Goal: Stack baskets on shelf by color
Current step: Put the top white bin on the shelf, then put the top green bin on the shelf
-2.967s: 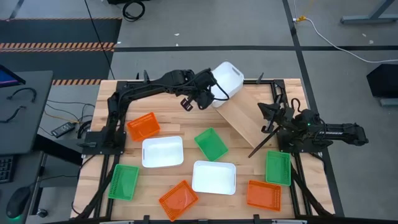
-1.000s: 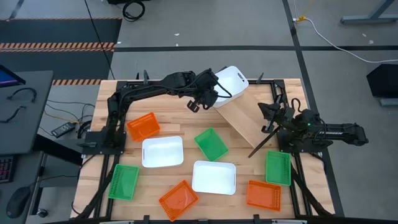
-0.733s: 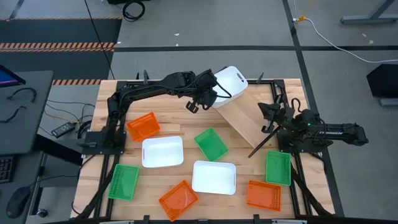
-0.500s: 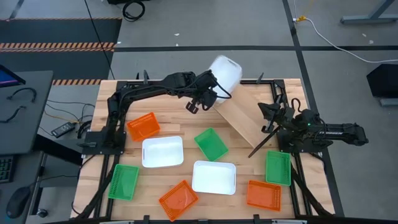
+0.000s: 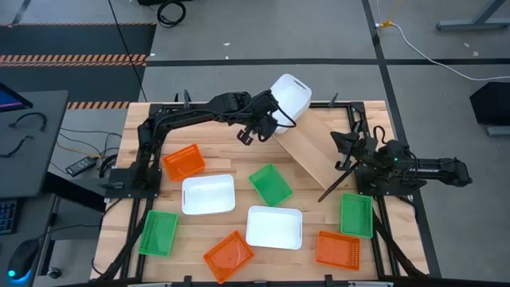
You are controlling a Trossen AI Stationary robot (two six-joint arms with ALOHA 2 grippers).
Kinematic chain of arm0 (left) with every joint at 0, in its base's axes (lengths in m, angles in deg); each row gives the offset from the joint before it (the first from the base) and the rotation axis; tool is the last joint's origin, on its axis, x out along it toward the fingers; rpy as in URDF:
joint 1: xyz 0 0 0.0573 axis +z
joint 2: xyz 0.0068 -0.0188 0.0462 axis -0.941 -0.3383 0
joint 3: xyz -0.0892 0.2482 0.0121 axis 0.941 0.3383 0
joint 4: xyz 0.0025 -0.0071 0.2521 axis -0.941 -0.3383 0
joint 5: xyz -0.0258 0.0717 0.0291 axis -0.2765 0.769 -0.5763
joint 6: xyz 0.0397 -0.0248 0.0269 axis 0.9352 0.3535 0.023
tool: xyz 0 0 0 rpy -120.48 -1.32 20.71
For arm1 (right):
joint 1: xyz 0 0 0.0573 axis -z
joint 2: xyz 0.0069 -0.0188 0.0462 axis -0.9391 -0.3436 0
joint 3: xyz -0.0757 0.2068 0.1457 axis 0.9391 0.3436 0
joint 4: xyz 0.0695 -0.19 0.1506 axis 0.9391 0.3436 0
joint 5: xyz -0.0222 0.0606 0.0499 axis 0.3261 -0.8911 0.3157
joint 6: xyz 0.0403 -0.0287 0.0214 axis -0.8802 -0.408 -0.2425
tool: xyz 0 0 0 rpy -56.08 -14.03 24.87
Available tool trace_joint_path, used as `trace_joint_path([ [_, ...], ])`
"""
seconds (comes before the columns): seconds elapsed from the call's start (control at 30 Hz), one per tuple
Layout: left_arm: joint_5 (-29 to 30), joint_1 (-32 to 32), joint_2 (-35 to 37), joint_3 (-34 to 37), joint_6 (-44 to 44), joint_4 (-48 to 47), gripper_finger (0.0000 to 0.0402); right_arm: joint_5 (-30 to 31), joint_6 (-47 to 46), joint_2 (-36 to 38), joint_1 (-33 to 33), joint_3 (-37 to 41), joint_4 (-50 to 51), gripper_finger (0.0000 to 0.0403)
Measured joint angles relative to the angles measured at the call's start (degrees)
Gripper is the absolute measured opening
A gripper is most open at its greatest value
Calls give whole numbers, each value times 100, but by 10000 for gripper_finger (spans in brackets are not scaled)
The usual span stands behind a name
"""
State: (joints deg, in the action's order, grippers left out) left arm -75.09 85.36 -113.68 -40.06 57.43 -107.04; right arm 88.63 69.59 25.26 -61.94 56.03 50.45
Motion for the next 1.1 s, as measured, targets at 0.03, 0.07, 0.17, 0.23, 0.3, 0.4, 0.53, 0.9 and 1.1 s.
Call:
trace_joint_path([
  [0.03,3,0,0,0,0,32,33,0,0,0,0,-1,0,15],
  [0.07,12,2,0,0,0,62,39,0,1,0,0,1,0,15],
  [0.17,144,-12,0,0,-2,125,55,0,1,0,0,0,0,15],
  [0.23,322,-39,0,0,0,193,64,0,1,0,0,0,0,15],
  [0.3,454,-65,0,0,2,248,71,0,1,0,0,-2,0,15],
  [0.4,514,-96,0,0,2,293,80,0,1,0,0,1,1,15],
  [0.53,514,-105,0,0,-2,293,87,0,1,0,0,1,0,15],
  [0.9,1385,-296,21,0,-2,271,85,0,29,0,0,1,0,15],
  [1.1,1504,-520,114,-421,-508,-130,101,0,66,0,0,0,-10,15],
])
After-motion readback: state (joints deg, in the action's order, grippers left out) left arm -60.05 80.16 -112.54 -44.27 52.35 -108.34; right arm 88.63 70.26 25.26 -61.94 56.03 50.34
